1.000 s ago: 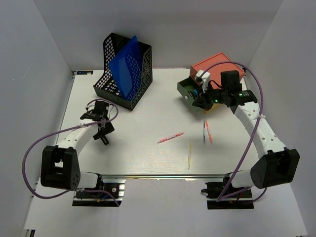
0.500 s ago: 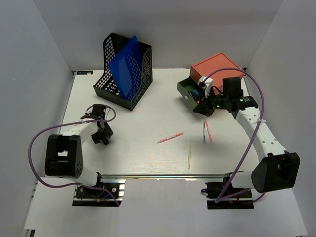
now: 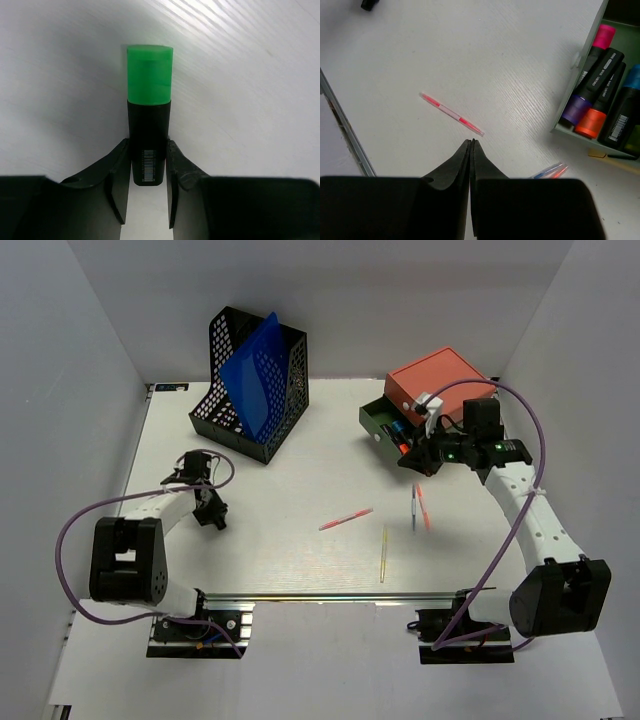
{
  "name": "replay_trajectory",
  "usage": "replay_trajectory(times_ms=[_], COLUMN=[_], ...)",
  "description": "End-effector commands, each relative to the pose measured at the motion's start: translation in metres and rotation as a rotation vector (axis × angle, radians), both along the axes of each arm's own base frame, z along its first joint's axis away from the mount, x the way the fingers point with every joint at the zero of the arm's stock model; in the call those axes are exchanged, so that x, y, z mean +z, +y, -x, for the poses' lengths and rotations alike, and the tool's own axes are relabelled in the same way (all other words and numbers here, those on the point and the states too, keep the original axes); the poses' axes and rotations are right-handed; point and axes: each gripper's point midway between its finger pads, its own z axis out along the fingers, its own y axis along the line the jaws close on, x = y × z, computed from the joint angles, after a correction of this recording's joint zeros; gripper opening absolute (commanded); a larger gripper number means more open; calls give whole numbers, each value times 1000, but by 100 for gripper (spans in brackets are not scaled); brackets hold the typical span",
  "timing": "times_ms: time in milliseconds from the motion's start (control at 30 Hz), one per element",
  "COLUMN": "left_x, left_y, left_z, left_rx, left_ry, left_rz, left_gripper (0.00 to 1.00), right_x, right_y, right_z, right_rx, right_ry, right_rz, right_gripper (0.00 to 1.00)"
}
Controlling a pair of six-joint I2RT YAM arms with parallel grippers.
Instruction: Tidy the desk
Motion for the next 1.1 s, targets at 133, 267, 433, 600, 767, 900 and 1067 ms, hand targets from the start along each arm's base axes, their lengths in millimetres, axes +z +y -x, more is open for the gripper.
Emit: replay_trajectory(times_ms=[133, 267, 433, 600, 767, 900, 1067], left_x=[75, 130, 172, 216, 257, 270, 269], left_y=[-110, -166, -203, -255, -313, -353, -395], left_z=[-8, 18, 20, -3, -60, -100, -152], left_rx=[-430, -678, -811, -929, -958, -900, -768], left_ry=[-369, -532, -621, -683, -767, -813, -853], left_rz=[477, 764, 888, 940, 972, 1044, 1090], left_gripper=[0, 0, 0, 0, 0, 0, 0], right_x=[19, 30, 45, 56, 65, 83, 104], right_y=[-1, -2, -8, -14, -31, -51, -73], right_z=[3, -3, -13, -22, -30, -33, -29], right_rx=[-3, -32, -80, -151, -284, -417, -551], right_ry=[-32, -44, -102, -126, -155, -243, -377], right_rz=[-74, -104, -115, -118, -81, -56, -56], right_gripper=[2, 0, 0, 0, 0, 0, 0])
